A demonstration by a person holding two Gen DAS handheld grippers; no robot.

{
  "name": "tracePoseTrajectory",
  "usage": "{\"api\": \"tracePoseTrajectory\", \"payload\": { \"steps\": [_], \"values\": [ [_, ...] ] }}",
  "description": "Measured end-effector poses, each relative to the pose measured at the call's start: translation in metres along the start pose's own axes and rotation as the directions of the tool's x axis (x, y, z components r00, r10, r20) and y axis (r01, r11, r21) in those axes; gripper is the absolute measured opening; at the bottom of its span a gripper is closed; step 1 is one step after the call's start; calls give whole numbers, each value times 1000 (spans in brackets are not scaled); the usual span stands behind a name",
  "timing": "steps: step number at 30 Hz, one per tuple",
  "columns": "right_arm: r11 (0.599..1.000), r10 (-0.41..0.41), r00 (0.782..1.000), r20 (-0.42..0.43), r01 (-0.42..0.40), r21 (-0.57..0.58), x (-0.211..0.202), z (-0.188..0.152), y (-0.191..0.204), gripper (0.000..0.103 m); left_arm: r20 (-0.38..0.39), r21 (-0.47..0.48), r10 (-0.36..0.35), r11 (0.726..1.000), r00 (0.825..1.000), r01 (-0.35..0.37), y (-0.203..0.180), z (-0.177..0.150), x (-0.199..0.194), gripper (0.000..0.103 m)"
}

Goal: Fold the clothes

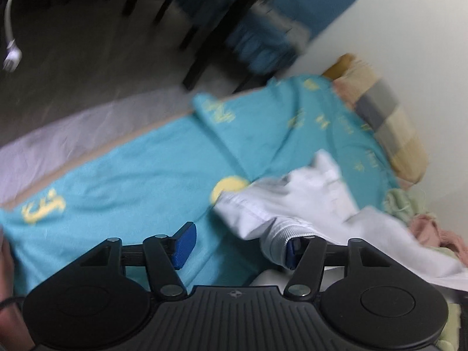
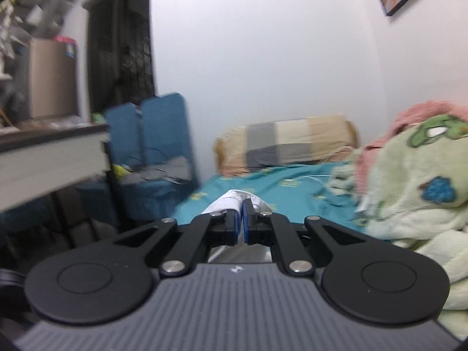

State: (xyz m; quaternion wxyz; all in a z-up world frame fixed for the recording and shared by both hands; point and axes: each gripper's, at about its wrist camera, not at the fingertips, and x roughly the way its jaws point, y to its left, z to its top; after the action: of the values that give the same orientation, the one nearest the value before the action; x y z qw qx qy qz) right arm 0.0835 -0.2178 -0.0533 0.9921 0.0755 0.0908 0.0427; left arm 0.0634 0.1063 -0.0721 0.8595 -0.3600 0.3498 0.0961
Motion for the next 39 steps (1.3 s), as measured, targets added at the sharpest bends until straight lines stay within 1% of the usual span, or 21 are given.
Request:
{"api": "tracePoseTrajectory", "payload": {
  "steps": [1,3,6,8,11,13,14,16,17,18,20,21,22,24,26,29,30,32,34,37,39],
  "values": [
    [1000,-6,1000,-14,7,14,3,-1,-3,6,31,10,-31,999,999,31,-2,1,-6,60],
    [998,7,999,-44,-4,64,7,-2,-10,6,89,81,-66,995,994,59,-13,0,-14,60],
    [992,51,998,-45,-45,116,5,-2,-14,6,106,180,-74,982,992,54,-30,-9,-14,60],
    [990,72,997,-32,-68,123,1,-1,-12,6,79,229,-35,973,996,16,-37,-16,-5,60],
    [994,69,997,-21,-67,80,-2,-2,-5,6,21,254,69,964,997,-72,-36,-25,13,59],
    [998,27,998,-56,-24,56,3,-7,-5,6,-19,242,131,963,991,-122,-29,-26,25,51],
    [999,1,997,-79,3,44,6,-10,-6,6,-26,221,138,967,990,-129,-25,-25,28,47],
    [998,-55,989,-134,59,25,13,-17,-10,7,-18,181,130,976,991,-125,-18,-22,29,29],
    [995,-83,979,-184,90,32,19,-23,-14,7,0,170,117,979,993,-115,-18,-20,25,24],
    [992,-103,966,-238,118,47,25,-29,-20,7,28,166,96,981,995,-99,-19,-20,20,15],
    [986,-123,948,-293,151,75,31,-38,-27,7,114,197,34,979,993,-56,-29,-17,4,8],
    [984,-129,951,-282,157,79,29,-36,-27,6,158,217,2,975,987,-36,-35,-16,-4,5],
    [985,-135,961,-240,157,73,22,-28,-23,6,198,232,-33,973,980,-15,-41,-12,-14,4],
    [986,-146,977,-156,157,62,10,-12,-16,6,272,259,-102,965,957,30,-56,-4,-35,3],
    [986,-151,986,-69,155,54,-4,8,-8,6,325,267,-168,960,931,80,-74,14,-63,3],
    [990,-138,988,70,135,48,-30,64,5,6,372,263,-256,951,892,163,-107,47,-111,3],
    [991,-132,984,117,128,45,-40,85,9,6,390,269,-287,944,875,190,-120,58,-131,3],
    [993,-117,972,203,109,47,-64,129,16,5,435,295,-352,925,829,239,-147,79,-176,3],
    [994,-102,955,280,89,58,-93,174,21,5,458,334,-414,900,787,279,-174,97,-224,3],
    [996,-92,911,401,76,56,-147,237,26,5,492,408,-473,867,731,287,-200,107,-297,3],
    [997,-70,885,461,46,65,-189,273,29,5,511,457,-510,843,692,284,-215,112,-346,3]
  ]
}}
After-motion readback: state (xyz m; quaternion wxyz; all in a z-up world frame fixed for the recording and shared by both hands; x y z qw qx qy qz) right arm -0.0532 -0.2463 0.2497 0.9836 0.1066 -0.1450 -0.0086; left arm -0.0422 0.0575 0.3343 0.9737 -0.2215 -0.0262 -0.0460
